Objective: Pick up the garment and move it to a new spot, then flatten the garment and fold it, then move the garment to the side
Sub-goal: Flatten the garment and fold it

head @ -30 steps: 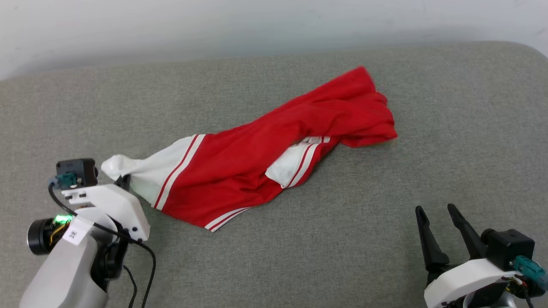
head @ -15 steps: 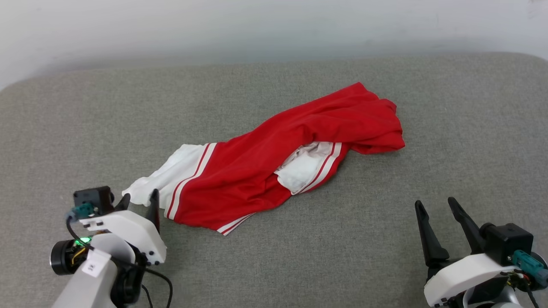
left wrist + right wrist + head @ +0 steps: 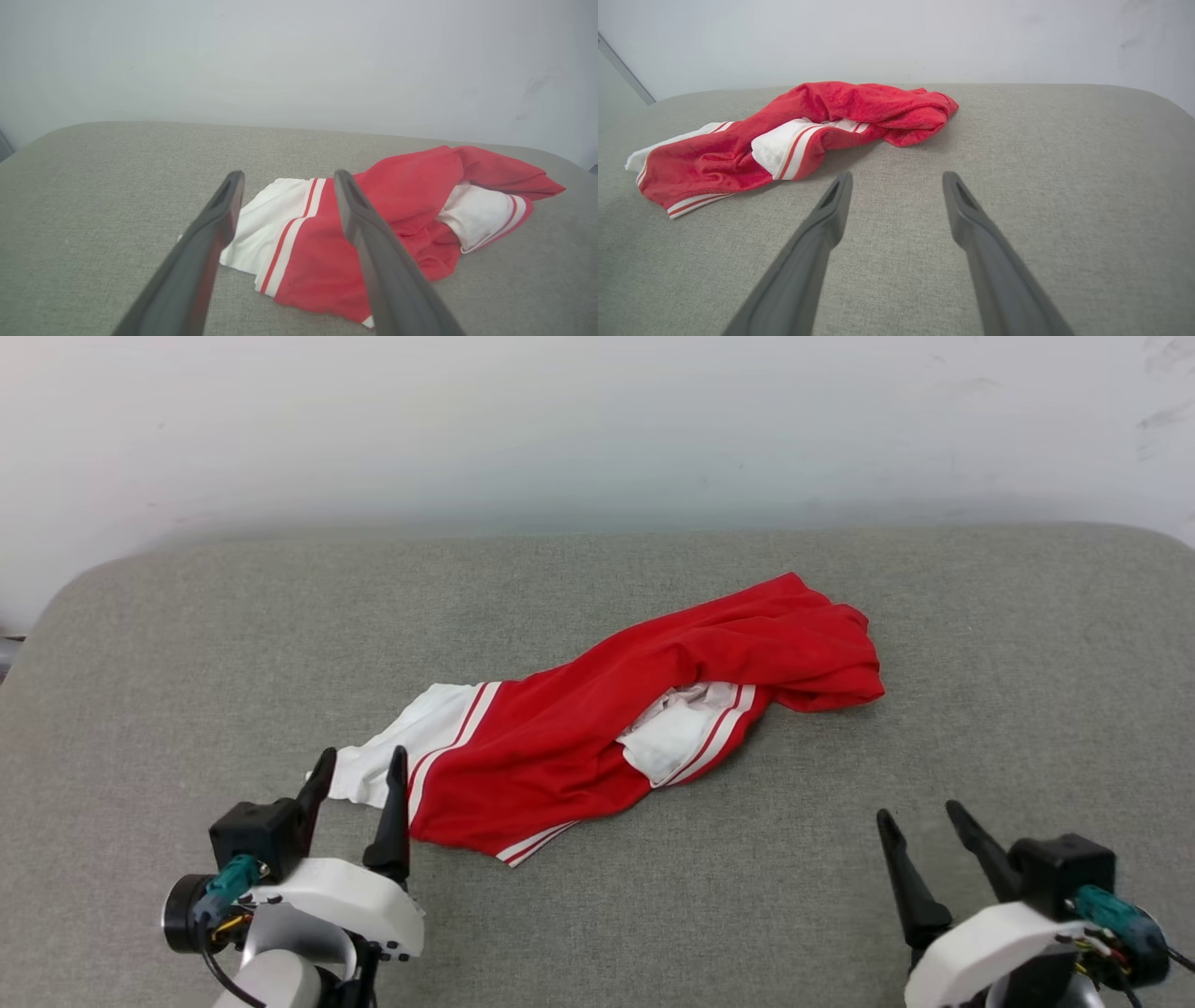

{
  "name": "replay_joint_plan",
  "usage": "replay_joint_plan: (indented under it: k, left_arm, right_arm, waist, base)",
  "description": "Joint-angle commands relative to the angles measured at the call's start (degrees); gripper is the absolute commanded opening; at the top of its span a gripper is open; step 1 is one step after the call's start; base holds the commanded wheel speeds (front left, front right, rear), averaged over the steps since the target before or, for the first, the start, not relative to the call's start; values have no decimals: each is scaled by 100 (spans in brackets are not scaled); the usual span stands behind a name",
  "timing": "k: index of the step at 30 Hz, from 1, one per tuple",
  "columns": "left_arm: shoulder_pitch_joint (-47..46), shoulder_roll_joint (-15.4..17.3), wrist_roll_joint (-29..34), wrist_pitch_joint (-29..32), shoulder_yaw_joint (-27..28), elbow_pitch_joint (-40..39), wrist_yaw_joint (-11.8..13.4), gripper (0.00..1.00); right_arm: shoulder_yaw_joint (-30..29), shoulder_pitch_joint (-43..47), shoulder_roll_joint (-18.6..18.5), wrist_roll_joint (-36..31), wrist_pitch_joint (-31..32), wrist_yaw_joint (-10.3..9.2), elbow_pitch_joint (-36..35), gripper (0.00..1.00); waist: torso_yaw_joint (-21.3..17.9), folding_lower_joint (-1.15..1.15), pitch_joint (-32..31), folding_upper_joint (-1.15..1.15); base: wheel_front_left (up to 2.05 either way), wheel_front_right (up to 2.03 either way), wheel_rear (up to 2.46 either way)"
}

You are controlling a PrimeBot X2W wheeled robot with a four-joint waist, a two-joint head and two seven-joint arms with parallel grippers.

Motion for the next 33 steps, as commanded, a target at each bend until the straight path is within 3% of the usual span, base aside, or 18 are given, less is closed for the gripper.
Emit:
replay_joint_plan:
  k: [1,5,11,21,31,32,33]
  left_arm:
    - [70,-54,56,-44,-14,-141,47,100]
    - [161,-132,111,-69,-65,-411,106,100]
    - [4,-264,159,-101,-188,-574,-1,100]
    - [-209,-441,237,-125,-225,-570,-106,100]
    - [-304,-626,334,-148,-166,-489,-221,100]
    - [-302,-644,347,-149,-146,-478,-231,100]
    - [-293,-669,349,-150,-126,-470,-244,100]
  right_arm:
    - [71,-162,12,56,75,-2,96,100]
    - [295,-602,12,144,416,-2,520,100]
    - [981,-1638,-129,325,1037,-3,1237,100]
    - [2370,-3371,-699,904,2282,-3,2398,100]
    - [3196,-4115,-1084,1214,2889,-5,3342,100]
    - [3236,-4139,-1079,1272,2922,-4,3407,47]
    - [3250,-4152,-1082,1315,2918,-4,3464,5]
  waist:
    - [24,1,36,0]
    - [105,1,131,0]
    - [404,1,310,0]
    - [865,1,645,0]
    - [1109,1,900,0]
    - [1114,1,908,0]
    - [1119,1,914,0]
  base:
    - [0,0,0]
    - [0,0,0]
    - [0,0,0]
    - [0,0,0]
    - [0,0,0]
    - [0,0,0]
    - [0,0,0]
